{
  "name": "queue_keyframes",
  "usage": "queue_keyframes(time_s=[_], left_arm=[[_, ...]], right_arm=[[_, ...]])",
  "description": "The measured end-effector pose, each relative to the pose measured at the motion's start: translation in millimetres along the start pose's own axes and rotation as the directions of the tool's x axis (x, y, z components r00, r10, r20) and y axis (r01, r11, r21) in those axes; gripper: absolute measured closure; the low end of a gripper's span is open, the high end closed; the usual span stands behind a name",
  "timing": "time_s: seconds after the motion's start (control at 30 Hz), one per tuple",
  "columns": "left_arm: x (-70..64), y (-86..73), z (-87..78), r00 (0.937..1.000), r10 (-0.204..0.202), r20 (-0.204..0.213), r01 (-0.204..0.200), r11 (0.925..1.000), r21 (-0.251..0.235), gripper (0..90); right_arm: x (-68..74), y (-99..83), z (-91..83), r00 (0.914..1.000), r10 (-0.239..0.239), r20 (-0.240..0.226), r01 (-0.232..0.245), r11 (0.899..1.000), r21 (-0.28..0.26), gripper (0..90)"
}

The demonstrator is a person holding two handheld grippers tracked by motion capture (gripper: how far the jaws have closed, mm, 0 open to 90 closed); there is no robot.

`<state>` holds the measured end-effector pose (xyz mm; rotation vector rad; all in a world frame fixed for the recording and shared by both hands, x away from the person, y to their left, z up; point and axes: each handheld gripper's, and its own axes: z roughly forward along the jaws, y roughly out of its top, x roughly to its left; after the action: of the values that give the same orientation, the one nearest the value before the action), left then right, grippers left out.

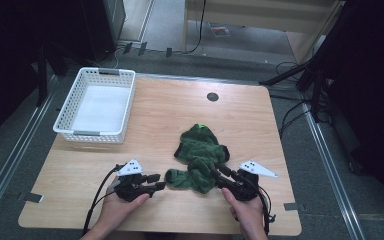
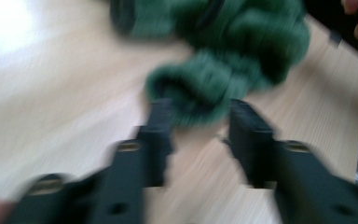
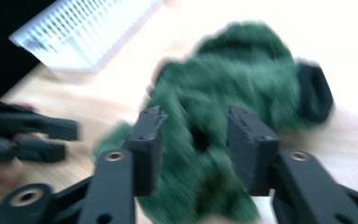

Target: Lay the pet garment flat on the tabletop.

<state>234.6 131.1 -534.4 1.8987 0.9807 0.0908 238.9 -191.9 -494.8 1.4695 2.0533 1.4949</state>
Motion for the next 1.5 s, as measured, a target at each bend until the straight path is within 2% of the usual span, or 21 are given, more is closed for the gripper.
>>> queue_keyframes(time_s=[0.1,0.13,0.17,0.2,0.27,0.37,0.47,0.53,0.63,0.77,0.83,0.87,0.93,1.0,1.1,1.13,1.2,1.27,1.3,1.4,1.5], left_arm=[[-12.0,6.1,18.6,0.9958,0.056,-0.072,-0.053,0.9977,0.043,35.8],[-13.6,7.1,24.4,0.9941,0.063,-0.089,-0.058,0.9964,0.062,38.1],[-14.6,7.8,30.3,0.9907,0.071,-0.116,-0.062,0.9948,0.081,44.5],[-14.4,8.1,33.3,0.9896,0.074,-0.123,-0.063,0.994,0.09,55.0],[-11.8,7.6,36.8,0.9939,0.074,-0.082,-0.065,0.9916,0.112,71.1],[-9.8,5.9,32.8,0.9933,0.097,-0.063,-0.088,0.9869,0.135,83.1],[-4.3,1.8,22.2,0.9947,0.089,-0.051,-0.081,0.9865,0.143,85.9],[-0.7,-3.5,13.7,0.9962,0.074,-0.046,-0.067,0.988,0.139,86.5],[2.8,-13.0,-0.1,0.9973,0.061,-0.04,-0.055,0.9888,0.138,87.1],[3.3,-18.0,-15.1,0.9982,0.05,-0.034,-0.045,0.9907,0.128,85.6],[3.0,-15.0,-19.1,0.9987,0.051,-0.007,-0.05,0.9935,0.102,80.9],[3.1,-11.8,-20.5,0.9991,0.04,0.011,-0.041,0.9962,0.077,74.0],[5.3,-3.1,-22.7,0.9992,0.024,0.032,-0.026,0.9989,0.038,63.1],[10.2,8.8,-20.6,0.9996,0.005,0.027,-0.006,1.0,0.007,55.6],[21.1,26.4,-10.6,0.9991,-0.043,-0.001,0.043,0.9988,-0.024,53.5],[26.4,33.5,-5.1,0.9979,-0.065,-0.006,0.065,0.9975,-0.028,52.6],[35.1,47.3,8.5,0.9947,-0.092,-0.044,0.091,0.9952,-0.036,52.3],[42.2,60.0,23.9,0.9921,-0.097,-0.08,0.095,0.995,-0.031,51.0],[45.2,65.8,32.0,0.9901,-0.109,-0.089,0.107,0.9939,-0.028,50.1],[51.4,82.1,55.2,0.9841,-0.115,-0.136,0.113,0.9933,-0.021,47.6],[55.7,93.1,78.0,0.9786,-0.122,-0.166,0.125,0.9921,0.007,45.0]], right_arm=[[12.4,5.9,7.3,0.9991,-0.033,-0.026,0.033,0.999,-0.014,46.6],[17.0,5.5,14.2,0.9984,-0.052,-0.02,0.052,0.999,0.006,45.1],[20.4,3.8,22.9,0.997,-0.077,0.0,0.077,0.996,0.037,46.3],[22.7,-0.5,35.1,0.992,-0.112,0.059,0.107,0.991,0.077,50.0],[20.6,-7.4,50.3,0.9835,-0.13,0.126,0.113,0.984,0.134,59.6],[13.7,-14.0,62.7,0.9956,-0.056,0.075,0.042,0.984,0.176,70.6],[20.7,-16.5,64.4,0.9945,-0.095,0.046,0.084,0.978,0.192,72.6],[27.3,-19.3,65.2,0.996,-0.088,0.012,0.084,0.978,0.19,72.2],[40.7,-25.0,65.5,0.9939,-0.079,-0.077,0.092,0.981,0.169,67.4],[52.0,-15.1,55.4,0.9881,-0.119,-0.097,0.126,0.99,0.069,55.3],[48.3,-3.0,49.3,0.9897,-0.129,-0.063,0.13,0.991,0.018,50.2],[43.9,4.0,47.0,0.9916,-0.122,-0.045,0.122,0.993,0.004,48.9],[31.8,18.9,43.3,0.9937,-0.109,0.026,0.11,0.993,-0.032,48.6],[18.0,33.1,41.8,0.9886,-0.111,0.102,0.117,0.991,-0.057,48.9],[-7.5,49.7,52.8,0.9762,-0.089,0.198,0.095,0.995,-0.022,49.8],[-24.9,55.9,65.7,0.9761,-0.068,0.206,0.067,0.998,0.014,49.9],[-31.7,57.3,72.9,0.9729,-0.063,0.222,0.056,0.998,0.038,49.9],[-43.1,58.2,87.3,0.9778,-0.05,0.203,0.032,0.996,0.087,49.3],[-46.6,58.1,93.7,0.9765,-0.05,0.21,0.027,0.993,0.112,49.3],[-54.2,56.4,109.6,0.9744,-0.053,0.218,0.008,0.98,0.201,51.0],[-58.5,52.0,119.5,0.9712,-0.049,0.233,-0.01,0.97,0.243,58.3]])
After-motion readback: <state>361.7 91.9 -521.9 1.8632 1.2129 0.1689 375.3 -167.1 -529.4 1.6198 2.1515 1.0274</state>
